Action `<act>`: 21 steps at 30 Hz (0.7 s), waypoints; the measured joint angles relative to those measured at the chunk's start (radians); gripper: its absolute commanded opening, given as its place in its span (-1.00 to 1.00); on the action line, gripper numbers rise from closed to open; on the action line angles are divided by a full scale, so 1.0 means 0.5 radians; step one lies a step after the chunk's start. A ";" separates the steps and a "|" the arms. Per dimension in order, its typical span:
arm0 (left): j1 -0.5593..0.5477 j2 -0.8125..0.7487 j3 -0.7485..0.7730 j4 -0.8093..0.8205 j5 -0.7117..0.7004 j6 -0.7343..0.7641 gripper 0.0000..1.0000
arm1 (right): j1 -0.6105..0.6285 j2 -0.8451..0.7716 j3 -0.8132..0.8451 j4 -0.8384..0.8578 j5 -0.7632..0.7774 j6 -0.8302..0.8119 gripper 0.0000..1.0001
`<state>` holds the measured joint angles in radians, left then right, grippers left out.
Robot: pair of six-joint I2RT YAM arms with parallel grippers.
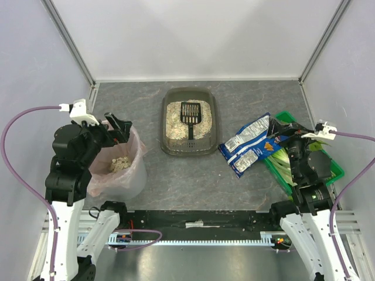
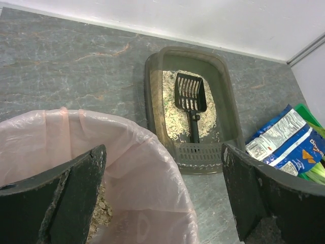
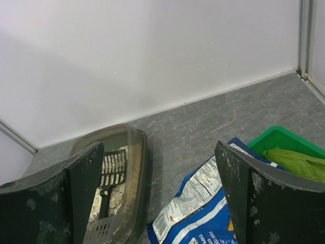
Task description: Clean the litter box
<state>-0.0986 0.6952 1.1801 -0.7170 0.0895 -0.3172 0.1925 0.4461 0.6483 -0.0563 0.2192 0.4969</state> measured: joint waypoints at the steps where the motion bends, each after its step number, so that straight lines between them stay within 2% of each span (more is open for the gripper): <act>1: 0.000 0.000 0.002 0.001 0.005 -0.001 0.99 | 0.000 -0.010 -0.005 0.007 -0.014 -0.005 0.96; 9: 0.000 0.028 0.013 0.002 0.039 0.000 0.99 | 0.000 -0.150 -0.111 0.140 -0.115 -0.065 0.95; 11: 0.000 0.041 0.013 0.005 0.043 0.000 0.93 | 0.000 -0.080 -0.069 0.116 -0.141 -0.091 0.84; 14: 0.000 0.066 0.013 0.069 0.082 0.003 0.79 | 0.000 0.136 0.101 -0.019 -0.197 -0.128 0.64; 17: 0.000 0.129 0.029 0.169 0.081 0.036 0.78 | 0.000 0.365 0.304 -0.195 -0.215 -0.159 0.44; 21: 0.000 0.423 0.222 0.248 0.021 0.098 0.69 | 0.004 0.773 0.700 -0.543 -0.226 -0.199 0.31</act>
<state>-0.0986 0.9070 1.2911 -0.5930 0.0998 -0.2684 0.1944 0.8326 0.9981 -0.3279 0.1062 0.3973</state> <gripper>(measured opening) 0.876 0.683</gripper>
